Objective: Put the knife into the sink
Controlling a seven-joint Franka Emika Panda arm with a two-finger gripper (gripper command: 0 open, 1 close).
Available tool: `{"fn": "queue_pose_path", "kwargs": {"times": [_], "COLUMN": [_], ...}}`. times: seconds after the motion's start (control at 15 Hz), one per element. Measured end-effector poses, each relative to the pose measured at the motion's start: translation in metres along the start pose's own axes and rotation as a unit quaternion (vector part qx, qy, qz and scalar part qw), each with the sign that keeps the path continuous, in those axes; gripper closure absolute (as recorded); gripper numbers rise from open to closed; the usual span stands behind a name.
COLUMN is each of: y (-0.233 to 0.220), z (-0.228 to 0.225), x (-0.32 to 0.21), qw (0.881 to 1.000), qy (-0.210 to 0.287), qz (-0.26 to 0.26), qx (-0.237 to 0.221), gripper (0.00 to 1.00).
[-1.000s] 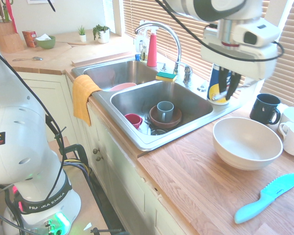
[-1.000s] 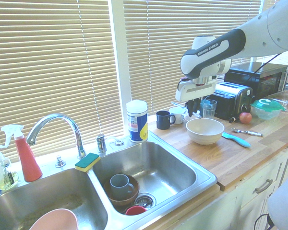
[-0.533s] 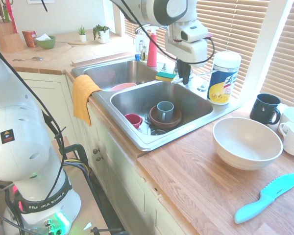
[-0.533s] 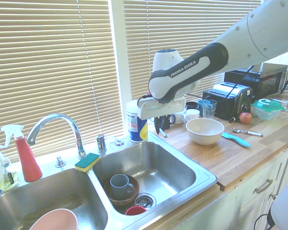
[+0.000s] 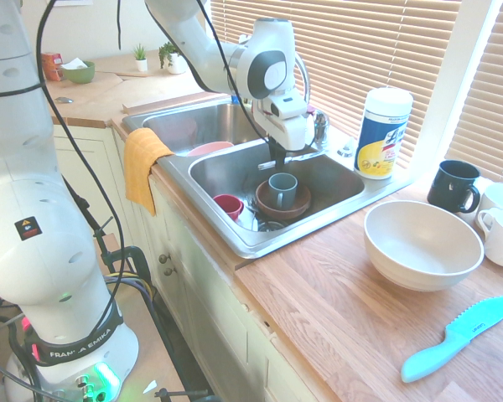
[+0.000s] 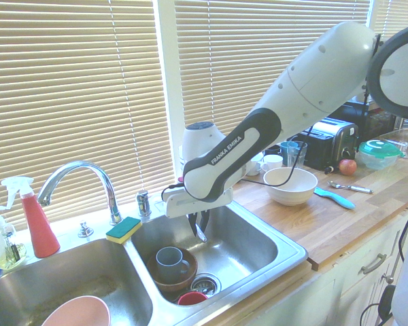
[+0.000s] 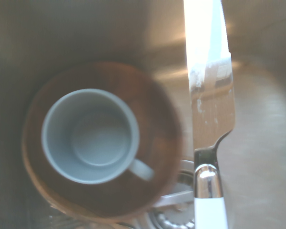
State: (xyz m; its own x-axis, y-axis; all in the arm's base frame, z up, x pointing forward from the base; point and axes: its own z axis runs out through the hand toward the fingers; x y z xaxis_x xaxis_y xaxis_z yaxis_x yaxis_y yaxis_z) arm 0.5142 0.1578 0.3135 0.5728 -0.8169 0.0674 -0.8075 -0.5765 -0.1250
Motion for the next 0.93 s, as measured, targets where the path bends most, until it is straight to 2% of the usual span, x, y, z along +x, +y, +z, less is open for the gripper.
{"fn": "queue_pose_path", "kwargs": {"times": [0.47, 0.93], "y": [0.018, 0.016], "z": [0.081, 0.145], "x": [0.020, 0.017], "qw": [0.999, 0.998], "qy": [-0.018, -0.036], "qz": [0.003, 0.010], "qx": [-0.028, -0.054], "gripper": [1.00, 1.00]}}
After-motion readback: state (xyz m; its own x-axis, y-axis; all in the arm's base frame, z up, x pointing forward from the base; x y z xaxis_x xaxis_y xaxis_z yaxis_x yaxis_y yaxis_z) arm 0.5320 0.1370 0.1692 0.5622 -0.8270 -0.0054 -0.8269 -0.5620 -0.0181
